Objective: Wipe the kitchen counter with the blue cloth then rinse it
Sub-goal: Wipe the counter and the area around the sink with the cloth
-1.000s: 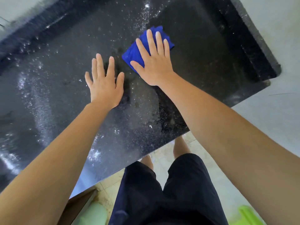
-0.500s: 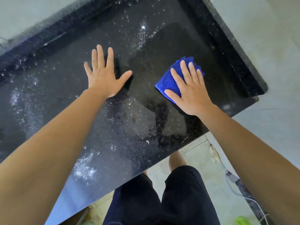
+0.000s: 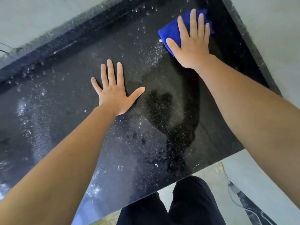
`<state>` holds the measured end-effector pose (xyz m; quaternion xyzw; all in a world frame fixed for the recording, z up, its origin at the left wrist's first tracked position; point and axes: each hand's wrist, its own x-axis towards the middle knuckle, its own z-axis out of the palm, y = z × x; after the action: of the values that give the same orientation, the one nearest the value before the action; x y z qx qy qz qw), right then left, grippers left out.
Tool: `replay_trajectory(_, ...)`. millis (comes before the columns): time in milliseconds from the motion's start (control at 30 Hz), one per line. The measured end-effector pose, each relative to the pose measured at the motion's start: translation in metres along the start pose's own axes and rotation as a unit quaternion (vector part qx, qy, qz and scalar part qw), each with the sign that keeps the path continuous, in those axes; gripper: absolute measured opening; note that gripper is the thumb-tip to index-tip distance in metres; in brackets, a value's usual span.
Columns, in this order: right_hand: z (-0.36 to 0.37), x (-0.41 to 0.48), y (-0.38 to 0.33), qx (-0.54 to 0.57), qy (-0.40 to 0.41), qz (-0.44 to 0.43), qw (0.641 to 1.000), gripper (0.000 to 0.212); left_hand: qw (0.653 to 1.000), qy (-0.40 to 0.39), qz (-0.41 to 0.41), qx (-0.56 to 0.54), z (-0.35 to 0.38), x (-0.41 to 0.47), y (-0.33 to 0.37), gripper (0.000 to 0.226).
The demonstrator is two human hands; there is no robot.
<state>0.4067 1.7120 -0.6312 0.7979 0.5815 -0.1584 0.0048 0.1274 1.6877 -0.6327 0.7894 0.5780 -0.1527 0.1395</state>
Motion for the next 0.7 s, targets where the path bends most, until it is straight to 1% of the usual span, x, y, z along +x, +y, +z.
replay_trajectory(100,0.002,0.022,-0.026,-0.010,0.006,0.011,1.000,0.077,1.000,-0.005,-0.006,-0.002,-0.002,0.004,0.001,0.111)
replay_trajectory(167,0.009,0.013,-0.038,-0.003,0.002,-0.007,1.000,0.076,1.000,-0.003,-0.010,-0.003,-0.001,0.002,-0.001,0.111)
replay_trajectory(300,0.026,-0.041,-0.032,-0.010,0.001,-0.077,0.997,0.076,1.000,0.004,-0.012,-0.005,0.000,0.002,-0.004,0.111)
replay_trajectory(400,0.038,-0.099,-0.014,-0.011,-0.002,-0.094,0.995,0.075,1.000,0.000,-0.010,-0.012,-0.002,0.002,-0.004,0.111)
replay_trajectory(467,0.041,-0.134,0.010,-0.018,-0.006,-0.098,0.995,0.074,1.000,-0.001,-0.006,-0.011,-0.002,0.002,-0.003,0.112)
replay_trajectory(567,0.042,-0.172,0.042,-0.027,-0.001,-0.053,0.998,0.075,1.000,-0.005,-0.001,-0.013,-0.002,0.001,-0.001,0.112)
replay_trajectory(633,0.043,-0.176,0.045,-0.018,0.005,-0.009,1.000,0.075,1.000,-0.005,0.002,-0.015,-0.002,0.002,0.001,0.112)
replay_trajectory(700,0.043,-0.161,0.035,0.001,0.014,0.023,1.000,0.074,1.000,-0.001,0.001,-0.011,-0.002,0.003,0.000,0.112)
